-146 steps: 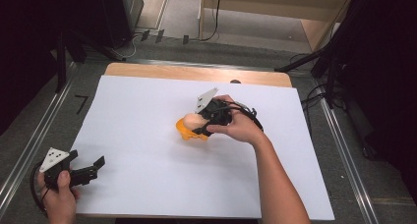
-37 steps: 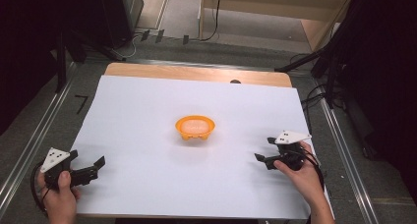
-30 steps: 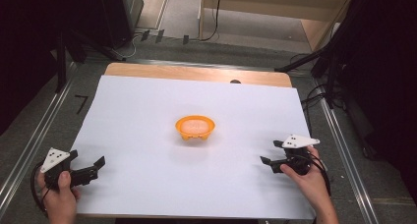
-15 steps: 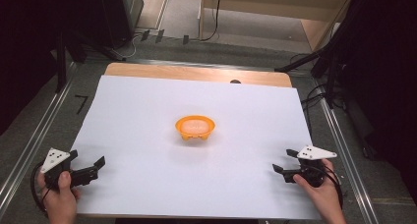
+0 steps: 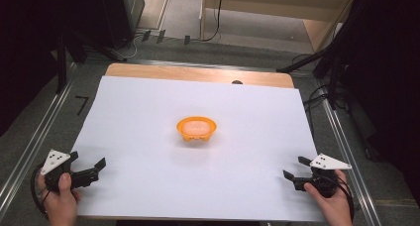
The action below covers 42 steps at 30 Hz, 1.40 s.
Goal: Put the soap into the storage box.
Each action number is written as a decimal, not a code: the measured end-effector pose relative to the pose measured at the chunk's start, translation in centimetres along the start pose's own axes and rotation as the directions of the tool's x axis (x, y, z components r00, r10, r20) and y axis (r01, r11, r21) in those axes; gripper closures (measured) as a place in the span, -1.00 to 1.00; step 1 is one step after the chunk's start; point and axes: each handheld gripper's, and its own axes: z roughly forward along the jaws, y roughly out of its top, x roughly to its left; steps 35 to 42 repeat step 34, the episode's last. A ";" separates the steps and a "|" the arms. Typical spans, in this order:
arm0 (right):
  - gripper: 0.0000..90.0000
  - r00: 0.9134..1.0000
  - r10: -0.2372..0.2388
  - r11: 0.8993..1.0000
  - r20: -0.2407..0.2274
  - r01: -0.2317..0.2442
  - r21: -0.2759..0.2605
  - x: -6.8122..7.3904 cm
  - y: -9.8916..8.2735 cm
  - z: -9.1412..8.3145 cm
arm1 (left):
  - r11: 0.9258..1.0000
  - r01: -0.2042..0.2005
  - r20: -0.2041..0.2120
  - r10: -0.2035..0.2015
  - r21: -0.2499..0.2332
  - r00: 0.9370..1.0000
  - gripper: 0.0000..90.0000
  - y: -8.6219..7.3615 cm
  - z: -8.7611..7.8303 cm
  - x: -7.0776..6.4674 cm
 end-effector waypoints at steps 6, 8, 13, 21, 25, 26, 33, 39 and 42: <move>-0.58 1.000 0.016 1.000 0.016 -0.016 -0.003 -0.4 -0.7 -0.8 | 1.000 0.000 0.000 0.000 0.000 1.000 -1.00 0.0 0.0 0.0; -0.58 0.999 0.025 1.000 0.023 -0.025 -0.005 -0.5 -1.0 -1.1 | 1.000 0.000 0.000 0.000 0.000 1.000 -1.00 0.0 0.0 0.0; -0.60 0.999 0.038 0.999 0.034 -0.037 -0.013 -0.8 -1.6 -1.8 | 1.000 -0.001 0.000 0.001 0.000 1.000 -1.00 0.0 0.0 0.0; -0.71 0.996 0.072 0.997 0.047 -0.070 -0.032 -0.9 -2.4 -2.7 | 1.000 0.001 -0.001 -0.001 -0.002 1.000 -1.00 0.0 0.0 0.0; -0.71 0.994 0.095 0.993 0.055 -0.092 -0.068 -0.9 -2.7 -3.1 | 1.000 0.001 -0.001 -0.001 -0.002 1.000 -1.00 0.0 0.0 0.0; -0.71 0.993 0.101 0.993 0.057 -0.097 -0.070 -0.9 -2.8 -3.2 | 1.000 0.001 0.000 -0.001 -0.001 1.000 -1.00 0.0 0.0 0.0; -0.71 0.989 0.128 0.988 0.073 -0.121 -0.092 -0.9 -3.0 -3.4 | 1.000 -0.001 0.000 0.001 0.005 1.000 -1.00 0.0 0.0 0.0; -0.71 0.989 0.129 0.988 0.074 -0.122 -0.092 -0.9 -3.0 -3.4 | 1.000 -0.001 0.000 0.001 0.005 1.000 -1.00 0.0 0.0 0.0; -0.71 0.989 0.129 0.988 0.074 -0.122 -0.092 -0.9 -3.0 -3.4 | 1.000 -0.001 0.000 0.001 0.005 1.000 -1.00 0.0 0.0 0.0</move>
